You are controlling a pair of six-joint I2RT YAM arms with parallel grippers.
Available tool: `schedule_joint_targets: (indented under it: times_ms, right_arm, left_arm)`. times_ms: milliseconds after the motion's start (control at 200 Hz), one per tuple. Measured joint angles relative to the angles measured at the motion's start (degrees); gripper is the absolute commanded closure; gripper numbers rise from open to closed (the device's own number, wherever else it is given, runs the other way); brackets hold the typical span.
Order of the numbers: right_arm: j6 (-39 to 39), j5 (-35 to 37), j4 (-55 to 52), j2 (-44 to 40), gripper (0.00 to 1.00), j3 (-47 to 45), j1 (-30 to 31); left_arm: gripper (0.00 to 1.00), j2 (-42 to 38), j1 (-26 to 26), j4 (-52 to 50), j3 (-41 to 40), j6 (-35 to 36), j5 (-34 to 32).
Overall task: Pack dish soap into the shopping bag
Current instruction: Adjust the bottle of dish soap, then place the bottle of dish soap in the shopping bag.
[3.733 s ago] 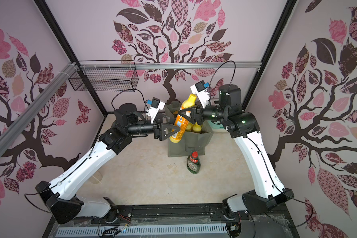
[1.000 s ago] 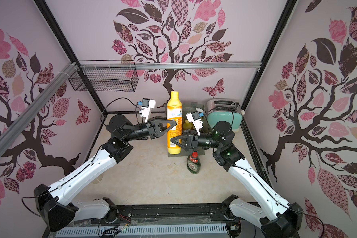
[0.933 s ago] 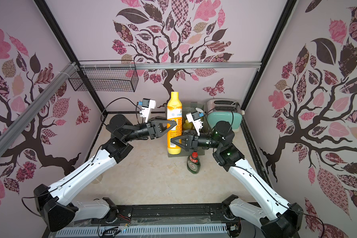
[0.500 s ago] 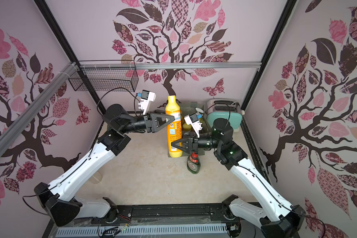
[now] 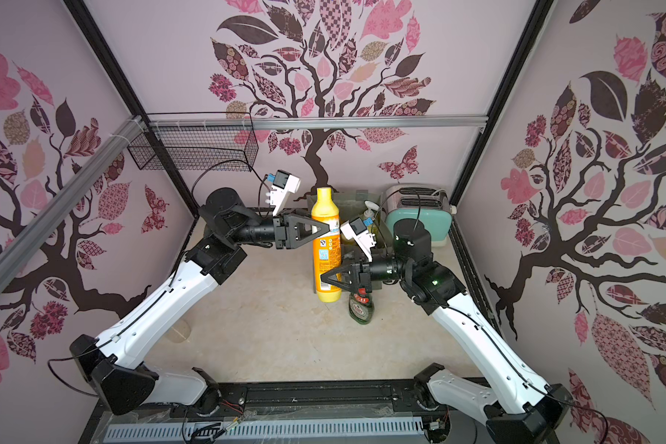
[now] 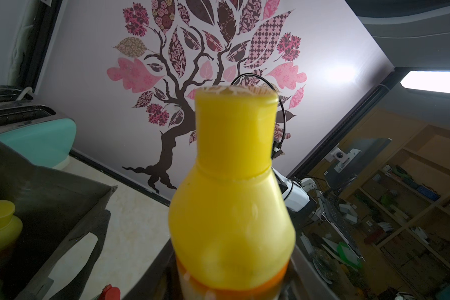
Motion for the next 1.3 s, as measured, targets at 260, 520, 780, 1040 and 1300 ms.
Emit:
schedule_joint_targets:
  times_ms: [260, 520, 780, 1040, 1300]
  right_arm:
    - [0.8, 5.8, -7.8, -2.4, 0.12, 3.6, -16.8]
    - [-3.7, 21.4, -13.8, -2.2, 0.06, 5.2, -28.9]
    - [-5.8, 35.1, -13.9, 2.7, 0.19, 1.8, -28.9]
    - [-5.8, 36.6, -12.5, 5.4, 0.52, -1.9, -28.9]
    - [-6.2, 33.8, -11.2, 5.4, 0.9, -2.2, -28.9]
  left_arm:
    - [1.0, -0.5, -0.3, -3.8, -0.6, 6.8, -8.0]
    - [1.0, -1.4, -0.8, -0.8, -1.9, 9.6, -16.1]
    - [1.0, 1.8, -4.8, 6.6, -0.9, 14.2, -24.2]
    - [1.0, 12.8, -8.0, 11.9, 2.2, 19.5, -29.5]
    - [1.0, 18.9, -7.8, 13.4, 2.4, 24.5, -35.2]
